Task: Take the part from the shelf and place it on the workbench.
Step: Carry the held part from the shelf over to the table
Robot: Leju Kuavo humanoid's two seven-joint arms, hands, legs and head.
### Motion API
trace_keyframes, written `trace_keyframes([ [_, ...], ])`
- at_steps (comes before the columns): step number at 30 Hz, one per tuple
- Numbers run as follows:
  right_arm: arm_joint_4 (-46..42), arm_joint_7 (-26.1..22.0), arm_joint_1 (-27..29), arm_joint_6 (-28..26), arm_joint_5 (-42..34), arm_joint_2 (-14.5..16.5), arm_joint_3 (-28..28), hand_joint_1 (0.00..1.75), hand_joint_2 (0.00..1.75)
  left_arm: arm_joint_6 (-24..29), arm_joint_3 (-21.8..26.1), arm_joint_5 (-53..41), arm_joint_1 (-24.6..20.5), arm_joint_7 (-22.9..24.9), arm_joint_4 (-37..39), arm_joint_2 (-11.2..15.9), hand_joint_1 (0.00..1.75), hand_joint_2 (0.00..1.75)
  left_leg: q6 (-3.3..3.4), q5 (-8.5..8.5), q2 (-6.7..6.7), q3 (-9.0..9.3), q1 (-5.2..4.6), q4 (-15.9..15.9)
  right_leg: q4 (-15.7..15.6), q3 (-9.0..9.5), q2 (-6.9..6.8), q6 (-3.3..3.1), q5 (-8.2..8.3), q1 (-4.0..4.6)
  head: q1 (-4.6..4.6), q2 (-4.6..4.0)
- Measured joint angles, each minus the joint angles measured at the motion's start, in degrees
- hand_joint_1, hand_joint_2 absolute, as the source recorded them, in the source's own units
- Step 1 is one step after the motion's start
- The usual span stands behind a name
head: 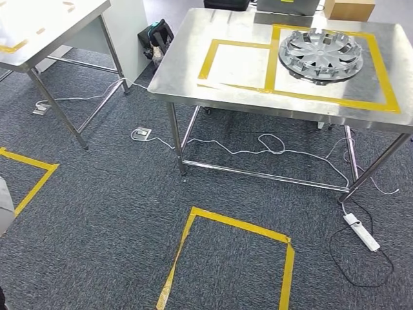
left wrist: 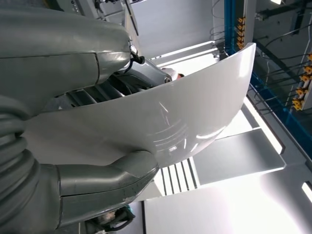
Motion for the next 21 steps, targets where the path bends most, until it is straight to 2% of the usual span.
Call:
trace_keyframes([
  [4, 0.00, -0.21, 0.02, -0.04, 0.02, -0.01, 0.01, 0.00, 1.75, 0.09, 0.00, -0.04, -0.01, -0.09, 0.00, 0.01, 1.75, 1.75, 0.74, -0.03, 0.09, 0.11, -0.11, -0.12, -0.29, -0.10, 0.01, 0.72, -0.09, -0.24, -0.01, 0.00],
  [6, 0.00, -0.28, -0.02, -0.05, 0.03, -0.02, 0.02, 0.00, 1.75, 0.10, -0.01, -0.05, -0.02, -0.16, 0.00, -0.01, 1.75, 1.75, 1.17, 0.21, 0.39, 0.56, 0.20, -0.81, 1.24, -0.80, -1.00, 1.20, -1.34, -0.13, 0.14, 0.00],
  [7, 0.00, -0.31, -0.06, -0.06, 0.04, -0.02, 0.02, 0.00, 1.75, 0.10, -0.02, -0.05, 0.00, -0.17, 0.00, -0.02, 1.75, 1.75, 1.34, 0.29, 0.65, 0.73, 0.38, -1.07, 3.68, -1.84, -1.73, 1.41, -2.89, -0.12, 0.26, 0.00],
  [9, 0.00, -0.31, -0.10, -0.04, 0.06, 0.00, 0.03, 0.00, 1.75, 0.11, -0.04, -0.05, 0.07, -0.19, 0.01, -0.03, 1.75, 1.75, 1.52, 0.19, 1.25, 0.79, 0.41, -1.09, 11.25, -5.55, -2.76, 1.85, -6.84, -0.26, 0.45, 0.00],
  [10, 0.00, -0.29, -0.10, -0.04, 0.07, 0.01, 0.03, 0.00, 1.75, 0.12, -0.08, -0.05, 0.10, -0.19, 0.03, -0.04, 1.75, 1.75, 1.50, 0.14, 1.58, 0.80, 0.44, -1.07, 14.41, -7.18, -2.92, 2.08, -7.98, -0.38, 0.44, 0.00],
  [11, 0.00, -0.28, -0.08, -0.03, 0.07, 0.02, 0.04, 0.00, 1.75, 0.13, -0.14, -0.05, 0.10, -0.19, 0.05, -0.05, 1.75, 1.75, 1.40, 0.07, 1.89, 0.84, 0.52, -1.05, 15.76, -7.94, -3.01, 2.30, -7.99, -0.47, 0.45, 0.00],
  [12, 0.00, -0.27, -0.09, -0.02, 0.07, 0.02, 0.04, 0.00, 1.75, 0.13, -0.22, -0.05, 0.10, -0.19, 0.08, -0.05, 1.75, 1.75, 1.23, -0.03, 2.19, 0.92, 0.64, -1.01, 14.75, -7.53, -3.11, 2.50, -6.84, -0.57, 0.45, 0.00],
  [14, 0.00, -0.25, -0.06, 0.08, 0.07, 0.04, 0.04, 0.00, 1.75, 0.20, -0.36, -0.05, 0.08, -0.19, 0.11, -0.06, 1.75, 1.75, 0.61, -0.36, 2.75, 1.14, 0.90, -0.75, 7.37, -3.90, -3.87, 2.94, -2.82, -0.84, 0.49, 0.00],
  [15, 0.00, -0.22, -0.09, 0.19, 0.07, 0.15, 0.04, 0.00, 1.75, 0.26, -0.39, -0.05, 0.08, -0.21, 0.13, -0.05, 1.75, 1.75, 0.17, -0.61, 3.00, 1.20, 0.89, -0.46, 3.80, -2.16, -4.30, 2.93, -1.27, -0.95, 0.55, 0.00],
  [16, 0.00, -0.19, -0.13, 0.27, 0.07, 0.25, 0.04, 0.00, 1.75, 0.35, -0.42, -0.05, 0.06, -0.28, 0.14, -0.05, 1.75, 1.75, -0.27, -0.79, 3.23, 1.23, 0.82, -0.21, 1.45, -0.94, -4.55, 2.63, -0.34, -1.00, 0.47, 0.00],
  [17, 0.00, -0.17, -0.18, 0.34, 0.07, 0.34, 0.04, 0.00, 1.75, 0.42, -0.47, -0.05, 0.04, -0.36, 0.15, -0.04, 1.75, 1.75, -0.67, -0.88, 3.43, 1.22, 0.71, -0.05, 0.51, -0.48, -4.63, 2.19, -0.02, -0.98, 0.40, 0.00],
  [20, 0.00, -0.15, -0.17, 0.29, 0.00, 0.39, 0.04, 0.00, 1.75, 0.57, -0.71, -0.02, 0.00, -0.51, 0.15, -0.04, 1.75, 1.75, -1.56, -1.06, 3.95, 1.13, 0.91, 0.18, 0.90, -0.81, -3.84, 0.61, 0.24, -0.80, 0.14, 0.00],
  [21, 0.00, -0.14, -0.13, 0.25, -0.03, 0.38, 0.04, 0.00, 1.75, 0.61, -0.76, 0.00, -0.01, -0.52, 0.15, -0.04, 1.75, 1.75, -1.77, -1.85, 4.07, 0.73, 0.99, 1.17, 0.88, -0.86, -3.67, 0.19, 0.36, -0.81, 0.07, 0.00],
])
